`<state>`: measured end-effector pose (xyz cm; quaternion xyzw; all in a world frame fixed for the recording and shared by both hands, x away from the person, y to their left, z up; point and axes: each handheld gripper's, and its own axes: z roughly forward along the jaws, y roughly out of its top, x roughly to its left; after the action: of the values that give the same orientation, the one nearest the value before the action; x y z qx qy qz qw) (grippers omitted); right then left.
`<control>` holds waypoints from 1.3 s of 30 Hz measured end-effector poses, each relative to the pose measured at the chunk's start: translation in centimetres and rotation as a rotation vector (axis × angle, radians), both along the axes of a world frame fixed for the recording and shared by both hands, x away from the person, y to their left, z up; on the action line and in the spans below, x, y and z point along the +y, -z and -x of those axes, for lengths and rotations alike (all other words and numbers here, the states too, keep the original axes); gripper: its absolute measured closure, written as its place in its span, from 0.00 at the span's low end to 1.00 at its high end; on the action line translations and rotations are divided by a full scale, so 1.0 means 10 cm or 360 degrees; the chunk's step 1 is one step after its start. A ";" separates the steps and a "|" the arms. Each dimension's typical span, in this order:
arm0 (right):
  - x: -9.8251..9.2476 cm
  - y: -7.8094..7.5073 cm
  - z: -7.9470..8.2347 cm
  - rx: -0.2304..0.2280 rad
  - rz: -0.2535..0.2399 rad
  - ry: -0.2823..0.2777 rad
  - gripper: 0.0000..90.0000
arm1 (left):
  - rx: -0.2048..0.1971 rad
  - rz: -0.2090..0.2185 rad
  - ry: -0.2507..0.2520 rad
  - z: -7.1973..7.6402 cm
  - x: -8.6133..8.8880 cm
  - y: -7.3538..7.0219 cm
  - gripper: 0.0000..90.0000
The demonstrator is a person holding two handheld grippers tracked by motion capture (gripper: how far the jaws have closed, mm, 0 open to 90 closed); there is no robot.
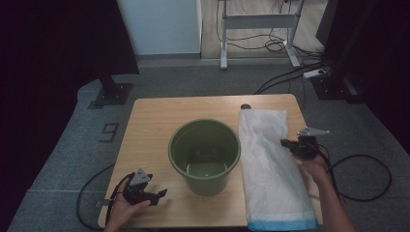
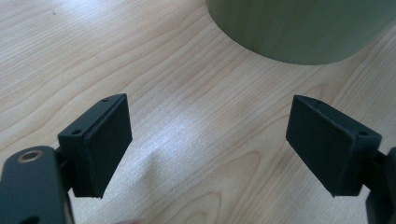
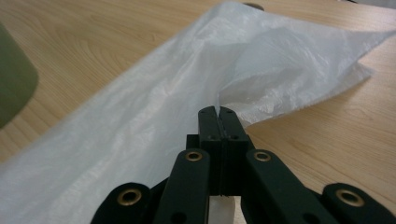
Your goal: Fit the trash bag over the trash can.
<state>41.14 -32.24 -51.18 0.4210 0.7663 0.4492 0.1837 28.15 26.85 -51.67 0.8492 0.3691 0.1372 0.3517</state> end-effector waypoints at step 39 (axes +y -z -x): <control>0.02 -1.15 0.44 -0.0317 -0.0197 -0.0216 0.99 | -0.0132 0.0123 -0.0051 0.09 -0.02 -0.30 0.16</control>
<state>36.75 -32.03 -39.69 0.3320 0.7418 0.5466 0.2016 27.21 26.69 -48.62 0.8226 0.3727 0.1635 0.3971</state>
